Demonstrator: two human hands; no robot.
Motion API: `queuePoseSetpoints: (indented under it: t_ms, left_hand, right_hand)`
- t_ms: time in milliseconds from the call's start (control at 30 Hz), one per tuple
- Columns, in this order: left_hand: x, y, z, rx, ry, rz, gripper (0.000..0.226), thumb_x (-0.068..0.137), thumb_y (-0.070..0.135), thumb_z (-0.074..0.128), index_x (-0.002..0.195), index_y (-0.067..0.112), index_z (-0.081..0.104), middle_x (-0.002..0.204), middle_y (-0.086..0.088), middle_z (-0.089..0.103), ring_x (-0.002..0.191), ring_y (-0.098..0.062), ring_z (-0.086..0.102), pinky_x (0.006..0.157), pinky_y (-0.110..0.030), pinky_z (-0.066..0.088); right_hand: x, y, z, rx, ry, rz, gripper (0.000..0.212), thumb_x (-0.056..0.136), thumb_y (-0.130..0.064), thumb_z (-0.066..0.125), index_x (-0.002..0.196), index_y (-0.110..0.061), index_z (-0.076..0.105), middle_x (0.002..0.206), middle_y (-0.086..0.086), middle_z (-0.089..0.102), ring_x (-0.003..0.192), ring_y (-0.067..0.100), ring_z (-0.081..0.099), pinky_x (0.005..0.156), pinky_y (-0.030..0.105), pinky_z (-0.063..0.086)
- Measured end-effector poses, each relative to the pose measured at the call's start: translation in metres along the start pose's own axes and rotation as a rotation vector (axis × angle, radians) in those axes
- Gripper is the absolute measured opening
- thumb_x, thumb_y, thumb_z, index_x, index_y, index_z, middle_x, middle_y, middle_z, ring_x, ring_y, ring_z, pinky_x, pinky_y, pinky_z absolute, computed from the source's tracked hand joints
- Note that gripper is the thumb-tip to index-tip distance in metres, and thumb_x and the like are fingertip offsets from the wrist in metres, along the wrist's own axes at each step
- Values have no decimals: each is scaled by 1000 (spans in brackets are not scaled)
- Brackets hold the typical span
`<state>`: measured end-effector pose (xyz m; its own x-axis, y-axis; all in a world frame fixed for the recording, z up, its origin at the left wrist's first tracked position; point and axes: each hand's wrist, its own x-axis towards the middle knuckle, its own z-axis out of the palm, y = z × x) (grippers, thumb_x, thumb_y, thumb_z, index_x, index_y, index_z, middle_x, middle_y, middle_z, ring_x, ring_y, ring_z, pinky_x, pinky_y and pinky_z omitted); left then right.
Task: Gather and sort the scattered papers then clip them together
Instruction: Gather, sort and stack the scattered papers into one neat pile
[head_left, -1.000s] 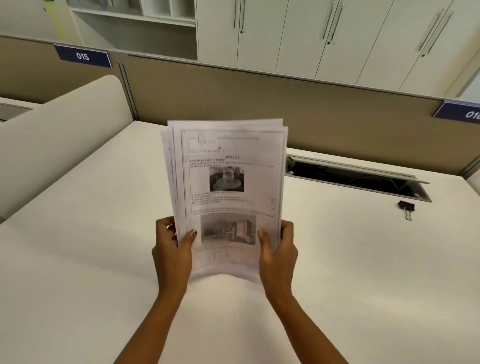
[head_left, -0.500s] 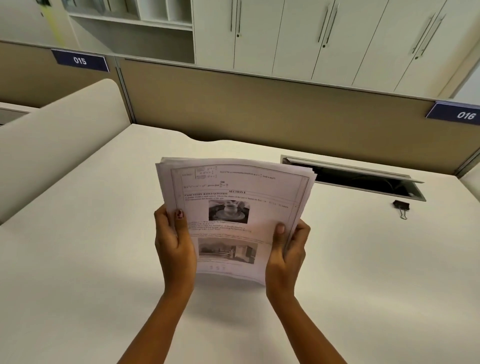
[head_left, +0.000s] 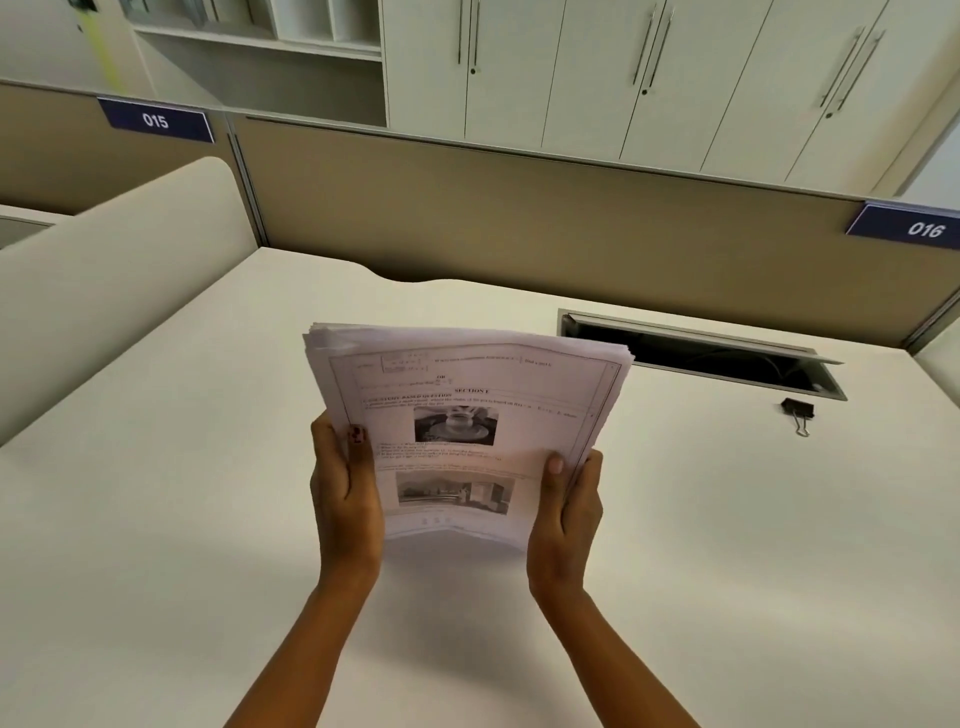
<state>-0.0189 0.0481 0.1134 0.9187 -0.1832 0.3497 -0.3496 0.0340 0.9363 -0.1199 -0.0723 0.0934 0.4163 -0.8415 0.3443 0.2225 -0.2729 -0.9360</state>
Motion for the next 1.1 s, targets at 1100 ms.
queuePoseSetpoints:
  t_ms: [1100]
  left_hand:
    - [-9, -9, 35, -870, -168, -572, 49, 84, 6, 52, 131, 18, 48, 121, -10, 64, 110, -25, 62, 86, -37, 54]
  right_hand:
    - [25, -18, -56, 289, -30, 247, 21, 82, -14, 64, 92, -29, 73, 92, -2, 75, 87, 24, 70, 74, 38, 60]
